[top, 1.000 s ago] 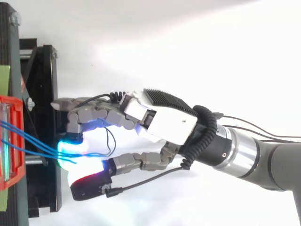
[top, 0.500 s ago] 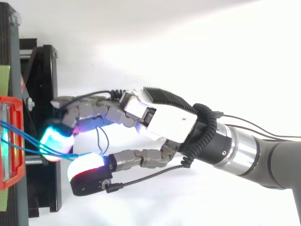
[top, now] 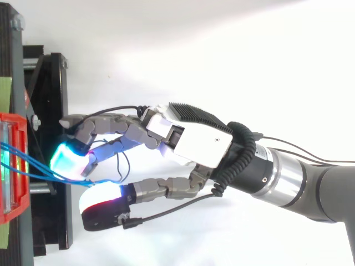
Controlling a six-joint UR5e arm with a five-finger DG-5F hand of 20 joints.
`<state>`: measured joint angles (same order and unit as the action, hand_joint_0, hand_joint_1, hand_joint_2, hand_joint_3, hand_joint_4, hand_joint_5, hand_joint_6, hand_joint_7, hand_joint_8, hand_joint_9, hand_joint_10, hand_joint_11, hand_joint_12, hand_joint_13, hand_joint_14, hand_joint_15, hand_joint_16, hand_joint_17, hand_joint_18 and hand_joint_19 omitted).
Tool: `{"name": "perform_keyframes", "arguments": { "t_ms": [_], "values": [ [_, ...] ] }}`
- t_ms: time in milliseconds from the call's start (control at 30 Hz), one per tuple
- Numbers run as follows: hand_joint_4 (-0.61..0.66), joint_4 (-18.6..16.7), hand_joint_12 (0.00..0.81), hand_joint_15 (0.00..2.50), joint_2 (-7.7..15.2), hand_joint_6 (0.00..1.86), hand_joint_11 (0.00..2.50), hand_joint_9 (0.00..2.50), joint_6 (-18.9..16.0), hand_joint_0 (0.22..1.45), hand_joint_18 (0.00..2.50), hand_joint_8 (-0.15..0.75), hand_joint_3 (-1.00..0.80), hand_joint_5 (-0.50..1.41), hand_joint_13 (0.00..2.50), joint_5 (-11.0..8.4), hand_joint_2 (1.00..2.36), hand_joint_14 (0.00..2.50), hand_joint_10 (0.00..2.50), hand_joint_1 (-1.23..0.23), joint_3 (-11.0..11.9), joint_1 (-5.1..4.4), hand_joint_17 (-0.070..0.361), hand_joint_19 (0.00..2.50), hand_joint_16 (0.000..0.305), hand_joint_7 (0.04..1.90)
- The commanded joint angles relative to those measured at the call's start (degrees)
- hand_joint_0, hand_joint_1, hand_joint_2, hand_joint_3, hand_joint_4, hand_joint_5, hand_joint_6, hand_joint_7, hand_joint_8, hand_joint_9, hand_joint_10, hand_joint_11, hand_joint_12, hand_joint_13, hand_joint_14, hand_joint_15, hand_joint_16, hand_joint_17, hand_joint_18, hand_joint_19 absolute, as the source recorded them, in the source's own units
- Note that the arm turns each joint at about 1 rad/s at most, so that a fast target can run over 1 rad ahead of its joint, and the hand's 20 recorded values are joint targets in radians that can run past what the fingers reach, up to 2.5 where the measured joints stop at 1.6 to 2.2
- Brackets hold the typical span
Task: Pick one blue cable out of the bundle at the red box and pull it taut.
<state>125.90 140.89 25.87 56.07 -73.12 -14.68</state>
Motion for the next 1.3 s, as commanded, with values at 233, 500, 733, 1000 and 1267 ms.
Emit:
{"name": "perform_keyframes", "arguments": {
  "t_ms": [233, 500, 733, 1000, 1267],
  "values": [
    [0.23, 0.1, 0.402, 0.09, 0.1, 0.50, 0.59, 0.87, -0.1, 0.55, 0.27, 0.346, -0.30, -0.06, 0.35, -0.09, 1.01, 0.00, 0.02, -0.64, 0.0, 0.00, 0.108, 0.16, 0.048, 1.34],
    [0.20, 0.1, 0.400, 0.09, 0.0, 0.59, 0.61, 0.88, 0.0, 0.55, 0.27, 0.356, -0.28, -0.08, 0.35, 0.00, 1.01, 0.00, 0.02, -0.64, 0.0, -0.18, 0.106, 0.15, 0.047, 1.34],
    [0.18, -0.1, 0.399, 0.09, 0.0, 0.65, 0.62, 0.90, 0.1, 0.56, 0.27, 0.357, -0.26, -0.09, 0.36, 0.00, 1.01, 0.00, 0.02, -0.64, 0.0, -0.18, 0.105, 0.15, 0.047, 1.27],
    [0.19, -0.1, 0.429, 0.09, 0.0, 0.75, 0.66, 0.92, 0.1, 0.55, 0.32, 0.393, -0.11, -0.12, 0.39, 0.00, 1.02, 0.00, 0.02, -0.61, 0.0, -0.18, 0.118, 0.13, 0.052, 1.24],
    [0.23, 0.1, 0.422, 0.09, -0.1, 0.83, 0.69, 0.91, -0.2, 0.57, 0.33, 0.390, -0.06, -0.14, 0.39, -0.09, 1.02, 0.00, 0.02, -0.65, 0.0, -0.18, 0.116, 0.13, 0.051, 1.16]
  ]
}}
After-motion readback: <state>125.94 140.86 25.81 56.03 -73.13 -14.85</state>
